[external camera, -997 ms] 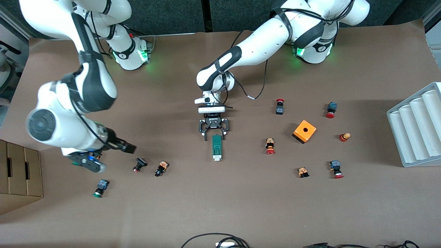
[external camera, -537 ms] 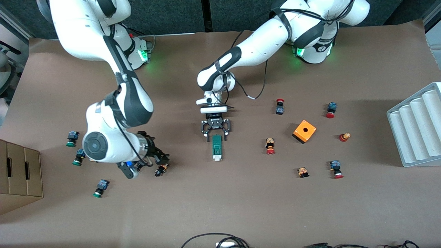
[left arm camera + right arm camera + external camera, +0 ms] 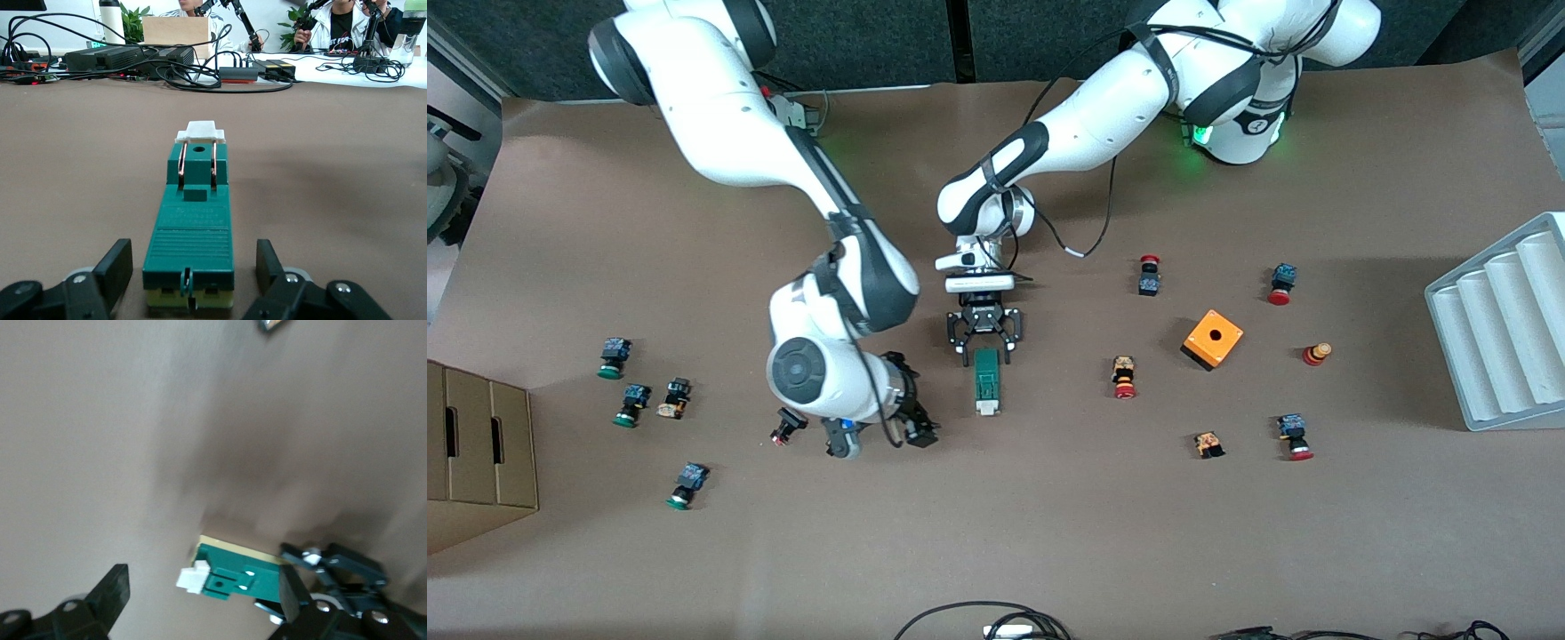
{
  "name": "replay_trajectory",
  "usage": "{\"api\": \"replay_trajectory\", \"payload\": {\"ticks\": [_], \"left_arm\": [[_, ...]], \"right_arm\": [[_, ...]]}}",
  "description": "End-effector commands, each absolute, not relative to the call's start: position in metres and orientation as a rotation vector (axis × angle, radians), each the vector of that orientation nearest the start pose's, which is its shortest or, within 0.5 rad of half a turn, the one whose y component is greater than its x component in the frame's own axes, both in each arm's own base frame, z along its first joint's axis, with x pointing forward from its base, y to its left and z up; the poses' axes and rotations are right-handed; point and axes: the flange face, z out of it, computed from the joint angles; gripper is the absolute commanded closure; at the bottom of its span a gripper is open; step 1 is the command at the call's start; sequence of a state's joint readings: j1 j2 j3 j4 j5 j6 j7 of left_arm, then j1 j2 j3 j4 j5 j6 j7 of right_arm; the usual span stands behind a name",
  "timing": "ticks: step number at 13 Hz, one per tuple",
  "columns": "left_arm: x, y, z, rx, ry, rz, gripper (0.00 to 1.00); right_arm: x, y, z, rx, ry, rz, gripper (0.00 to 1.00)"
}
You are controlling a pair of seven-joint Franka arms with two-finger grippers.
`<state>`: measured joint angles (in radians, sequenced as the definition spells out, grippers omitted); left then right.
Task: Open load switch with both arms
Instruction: 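Grip the switch body with the left gripper while the right gripper approaches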
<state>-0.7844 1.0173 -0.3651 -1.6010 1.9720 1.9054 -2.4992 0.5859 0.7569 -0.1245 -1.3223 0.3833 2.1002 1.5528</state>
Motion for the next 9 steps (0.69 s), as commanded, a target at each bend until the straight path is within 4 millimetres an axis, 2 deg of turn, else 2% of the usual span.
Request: {"api": "replay_trajectory", "payload": {"ticks": [1, 3, 6, 9], "left_arm": [[0.353, -0.566, 0.062, -2.546, -0.095, -1.848, 0.17], [0.354, -0.567, 0.063, -2.545, -0.095, -1.849, 0.17], [0.354, -0.566, 0.063, -2.543, -0.098, -1.852, 0.17], [0.354, -0.566, 0.063, -2.541, -0.097, -1.851, 0.17]], "right_arm": [[0.658, 0.391, 0.275, -2.298, 1.821, 0.266, 0.0], [0.659, 0.396, 0.267, -2.219, 1.864, 0.341, 0.0], [0.666, 0.383, 0.262, -2.132, 1.912, 0.428, 0.0], [0.664, 0.386, 0.238, -2.058, 1.955, 0.525, 0.0]]}}
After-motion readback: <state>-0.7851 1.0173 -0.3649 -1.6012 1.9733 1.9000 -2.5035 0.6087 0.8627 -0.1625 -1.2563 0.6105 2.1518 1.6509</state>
